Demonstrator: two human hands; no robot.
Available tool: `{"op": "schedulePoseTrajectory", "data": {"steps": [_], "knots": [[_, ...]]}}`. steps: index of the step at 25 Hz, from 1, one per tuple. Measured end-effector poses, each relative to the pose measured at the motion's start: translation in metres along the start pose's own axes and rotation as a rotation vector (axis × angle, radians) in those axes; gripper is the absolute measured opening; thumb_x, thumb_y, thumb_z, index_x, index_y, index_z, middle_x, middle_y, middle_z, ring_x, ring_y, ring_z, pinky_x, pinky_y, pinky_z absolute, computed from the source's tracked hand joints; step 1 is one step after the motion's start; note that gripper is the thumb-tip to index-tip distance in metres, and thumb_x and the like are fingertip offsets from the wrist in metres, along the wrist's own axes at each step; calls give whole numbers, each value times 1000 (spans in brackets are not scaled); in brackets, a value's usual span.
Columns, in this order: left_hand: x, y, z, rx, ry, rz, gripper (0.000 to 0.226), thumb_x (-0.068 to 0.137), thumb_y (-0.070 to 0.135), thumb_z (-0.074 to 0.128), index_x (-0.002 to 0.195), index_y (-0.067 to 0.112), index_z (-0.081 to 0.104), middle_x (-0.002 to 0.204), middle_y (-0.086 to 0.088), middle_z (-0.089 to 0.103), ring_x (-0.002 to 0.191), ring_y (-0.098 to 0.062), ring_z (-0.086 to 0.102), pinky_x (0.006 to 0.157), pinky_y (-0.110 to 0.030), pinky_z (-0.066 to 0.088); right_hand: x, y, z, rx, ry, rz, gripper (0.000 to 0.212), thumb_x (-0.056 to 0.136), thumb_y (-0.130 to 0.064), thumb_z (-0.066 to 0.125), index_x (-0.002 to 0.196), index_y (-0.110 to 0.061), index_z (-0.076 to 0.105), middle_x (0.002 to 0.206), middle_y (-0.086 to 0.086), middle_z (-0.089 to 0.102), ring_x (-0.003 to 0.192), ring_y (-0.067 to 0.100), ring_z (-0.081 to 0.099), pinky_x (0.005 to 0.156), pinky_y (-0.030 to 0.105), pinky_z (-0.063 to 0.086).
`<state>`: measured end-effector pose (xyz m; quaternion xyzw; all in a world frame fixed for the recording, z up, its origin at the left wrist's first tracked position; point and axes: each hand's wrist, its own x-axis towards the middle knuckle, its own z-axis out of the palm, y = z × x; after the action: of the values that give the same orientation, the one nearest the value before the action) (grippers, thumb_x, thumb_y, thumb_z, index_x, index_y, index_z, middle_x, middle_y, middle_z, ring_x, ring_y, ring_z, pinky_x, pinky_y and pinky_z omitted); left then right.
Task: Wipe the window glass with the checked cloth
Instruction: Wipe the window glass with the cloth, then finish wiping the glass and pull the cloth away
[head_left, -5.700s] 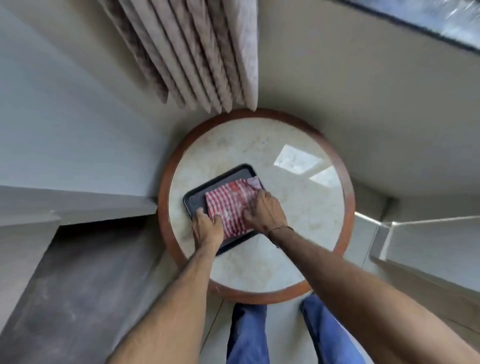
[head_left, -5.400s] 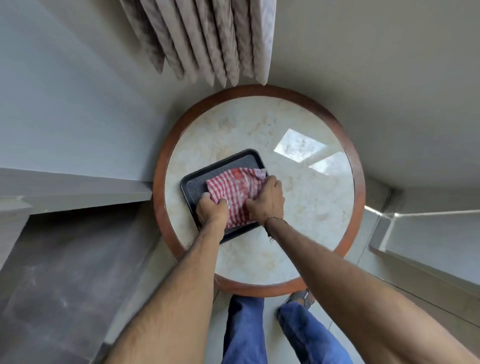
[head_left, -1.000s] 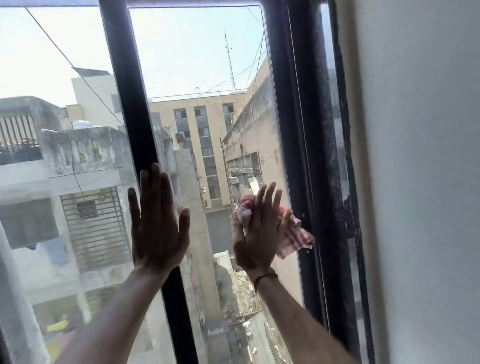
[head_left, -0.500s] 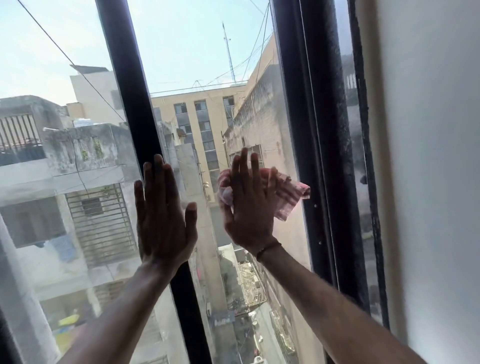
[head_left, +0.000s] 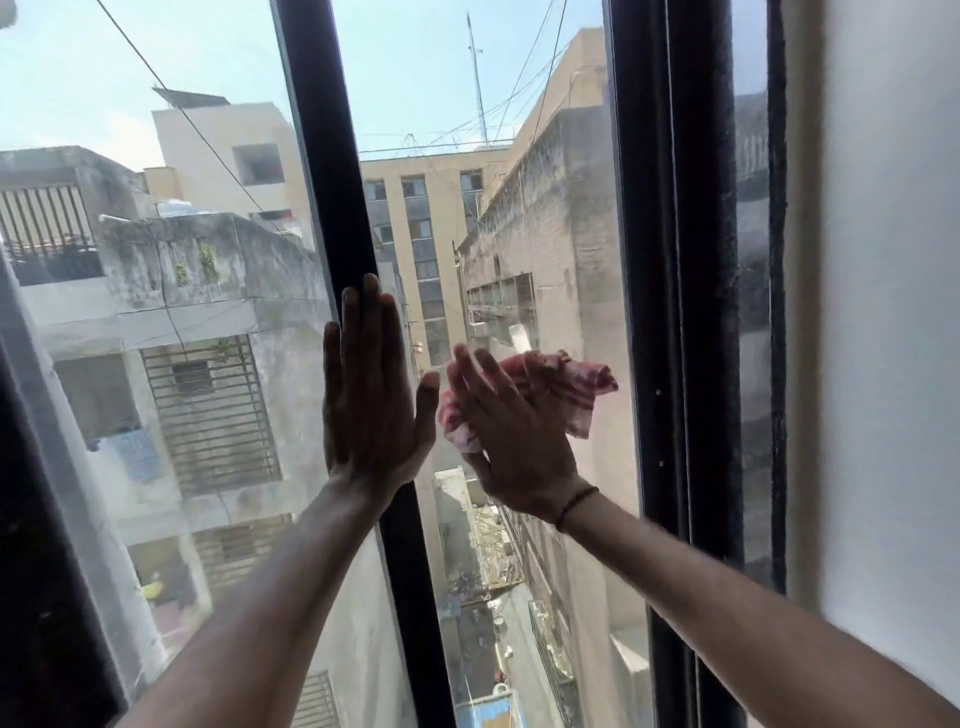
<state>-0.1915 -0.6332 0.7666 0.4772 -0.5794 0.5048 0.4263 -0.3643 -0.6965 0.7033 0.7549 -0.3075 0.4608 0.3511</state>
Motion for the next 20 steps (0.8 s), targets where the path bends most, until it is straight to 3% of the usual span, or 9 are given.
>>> {"op": "schedulePoseTrajectory", "data": {"steps": [3, 6, 7, 9, 11, 14, 17, 18, 20], "knots": [[9, 11, -15, -20, -87, -35, 77, 105, 44, 24, 165, -3, 23, 176, -25, 20, 166, -36, 18, 135, -52, 8, -78, 3, -23, 16, -296, -8, 70, 106, -37, 38, 170, -18, 15, 179, -2, 3, 168, 22, 11, 132, 64, 12], [1, 18, -39, -58, -244, -115, 81, 104, 50, 21, 166, -2, 19, 177, -25, 15, 167, -35, 13, 134, -54, 4, -115, -16, -57, 70, -467, 255, 67, 108, -44, 18, 169, -18, 18, 179, 0, 5, 168, 25, 7, 134, 61, -6], [-17, 21, -43, -108, -273, -119, 81, 105, 48, 29, 166, -3, 19, 177, -25, 14, 167, -35, 13, 134, -53, 3, -126, -26, -66, 154, -489, 374, 65, 109, -47, 21, 168, -20, 25, 179, 0, 13, 167, 25, 10, 134, 60, -3], [-87, 35, -60, -216, -319, -181, 75, 106, 39, 44, 165, -4, 26, 175, -25, 22, 165, -36, 20, 136, -49, 10, -152, -51, -79, 367, -559, 673, 54, 111, -46, 38, 153, -16, 54, 167, 8, 46, 154, 29, 43, 127, 61, 31], [-180, 55, -89, -343, -480, -350, 67, 103, 32, 51, 160, -2, 39, 166, -22, 40, 155, -36, 40, 130, -49, 32, -178, -83, -89, 643, -670, 1012, 46, 111, -40, 47, 116, -1, 71, 127, 20, 70, 111, 31, 68, 95, 46, 59], [-303, 68, -148, -597, -821, -950, 55, 96, 31, 58, 145, 9, 49, 142, -13, 59, 129, -31, 59, 103, -41, 51, -216, -154, -92, 1015, -825, 1519, 36, 108, -28, 54, 85, -6, 70, 84, 14, 75, 74, 25, 68, 70, 31, 59], [-401, 44, -203, -707, -902, -1779, 43, 94, 27, 65, 130, 5, 62, 129, -9, 68, 122, -32, 65, 95, -35, 53, -256, -239, -87, 1229, -1041, 1766, 32, 107, -23, 51, 86, -10, 70, 67, 7, 78, 69, 26, 71, 66, 31, 60], [-432, 34, -226, -795, -883, -2007, 31, 95, 30, 62, 115, 7, 68, 111, -2, 71, 104, -25, 70, 82, -34, 58, -271, -268, -86, 1304, -1123, 1805, 35, 108, -25, 49, 87, -10, 73, 70, 9, 80, 69, 27, 75, 65, 31, 64], [-489, 15, -277, -975, -826, -2295, 21, 93, 34, 57, 84, 18, 65, 70, 5, 66, 60, -12, 63, 56, -28, 49, -306, -327, -83, 1377, -1277, 1843, 44, 109, -30, 47, 86, -10, 80, 79, 12, 83, 67, 25, 81, 59, 32, 66]]}}
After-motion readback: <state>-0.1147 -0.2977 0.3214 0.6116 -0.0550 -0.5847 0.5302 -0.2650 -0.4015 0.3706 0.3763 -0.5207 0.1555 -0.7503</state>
